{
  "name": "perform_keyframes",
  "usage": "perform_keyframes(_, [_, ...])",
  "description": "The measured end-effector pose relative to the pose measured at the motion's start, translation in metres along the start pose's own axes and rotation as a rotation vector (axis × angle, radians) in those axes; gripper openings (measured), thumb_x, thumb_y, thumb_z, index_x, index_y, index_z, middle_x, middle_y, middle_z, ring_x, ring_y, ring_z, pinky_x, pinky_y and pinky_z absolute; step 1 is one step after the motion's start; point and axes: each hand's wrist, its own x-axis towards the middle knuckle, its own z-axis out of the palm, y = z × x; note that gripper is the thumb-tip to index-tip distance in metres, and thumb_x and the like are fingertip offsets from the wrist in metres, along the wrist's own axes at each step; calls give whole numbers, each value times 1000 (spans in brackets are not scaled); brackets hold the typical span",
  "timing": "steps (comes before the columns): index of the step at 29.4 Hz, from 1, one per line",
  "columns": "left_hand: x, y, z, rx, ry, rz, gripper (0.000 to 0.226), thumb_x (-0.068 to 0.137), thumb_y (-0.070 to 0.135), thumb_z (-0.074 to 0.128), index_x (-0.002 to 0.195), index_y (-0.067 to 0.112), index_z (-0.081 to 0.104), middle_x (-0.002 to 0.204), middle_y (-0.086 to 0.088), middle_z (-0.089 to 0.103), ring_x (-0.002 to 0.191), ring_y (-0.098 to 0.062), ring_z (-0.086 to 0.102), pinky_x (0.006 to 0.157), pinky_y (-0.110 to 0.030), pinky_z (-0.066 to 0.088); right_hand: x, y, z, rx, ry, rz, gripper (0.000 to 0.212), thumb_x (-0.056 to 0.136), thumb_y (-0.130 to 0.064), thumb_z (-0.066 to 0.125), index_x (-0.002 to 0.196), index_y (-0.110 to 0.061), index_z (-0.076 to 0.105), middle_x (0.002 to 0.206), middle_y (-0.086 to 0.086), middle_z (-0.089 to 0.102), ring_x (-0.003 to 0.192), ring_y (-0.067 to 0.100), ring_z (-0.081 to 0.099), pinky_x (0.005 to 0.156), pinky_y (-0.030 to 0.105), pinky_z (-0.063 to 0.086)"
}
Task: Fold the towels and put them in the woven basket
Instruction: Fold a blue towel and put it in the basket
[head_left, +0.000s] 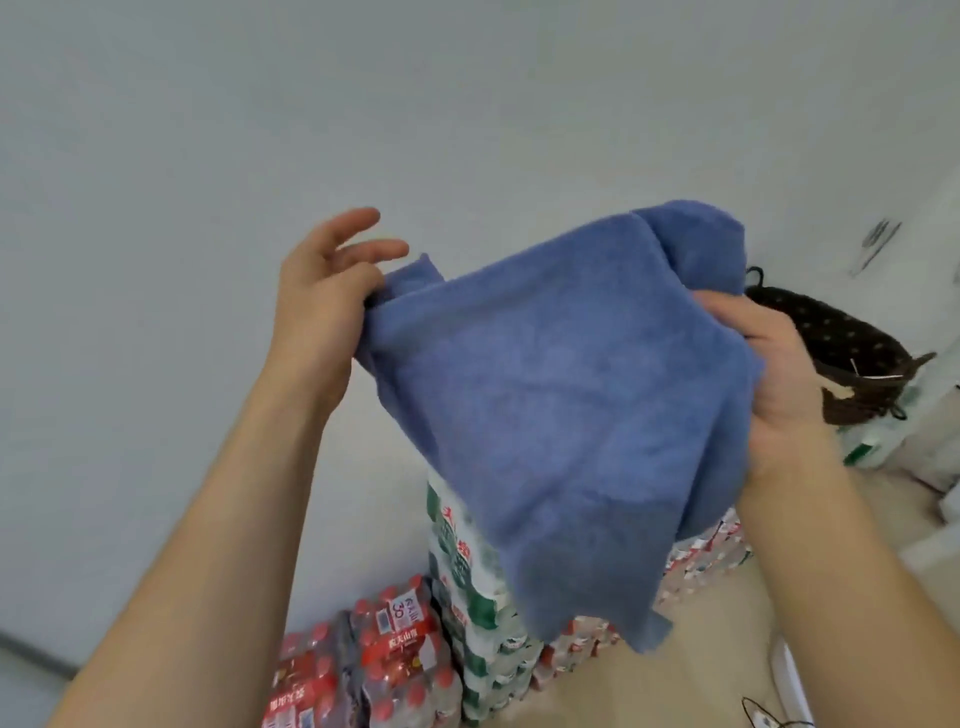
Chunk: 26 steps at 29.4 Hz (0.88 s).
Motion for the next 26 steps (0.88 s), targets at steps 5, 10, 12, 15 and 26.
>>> perform_keyframes(5, [32,-17,27,267,-160,98,22,89,6,55,104,19,64,87,-5,73,46,-6,44,41,-14,32,46,27,-22,32,192,104,22,48,-9,74,56,-11,54,56,9,42,61,16,49,60,19,51])
perform_keyframes(10, [3,-114,64,237,-1009,-602,20,99,30,47,101,22,65,66,14,61,54,-3,44,48,-13,31,80,51,-49,-8,110,312,19,65,-8,56,69,-2,74,73,9,68,71,18,67,77,27,55])
perform_keyframes(12, [3,-140,73,97,-1088,-623,13,95,16,57,93,18,69,64,10,60,52,-1,47,47,-11,35,100,46,-77,-6,164,340,19,63,-9,62,79,-4,72,83,14,65,80,21,64,88,32,50])
perform_keyframes(15, [23,-164,85,151,-974,-511,20,79,35,73,88,17,70,70,5,59,60,-7,44,53,-17,31,132,30,-119,-41,235,379,11,61,-12,68,70,-9,63,71,13,57,70,19,59,75,28,48])
perform_keyframes(26, [74,-173,235,73,-564,-375,25,76,38,74,92,20,68,91,4,72,86,-14,66,75,-28,48,250,7,-225,-337,79,396,22,94,-24,56,95,-5,67,84,11,73,86,19,70,78,29,56])
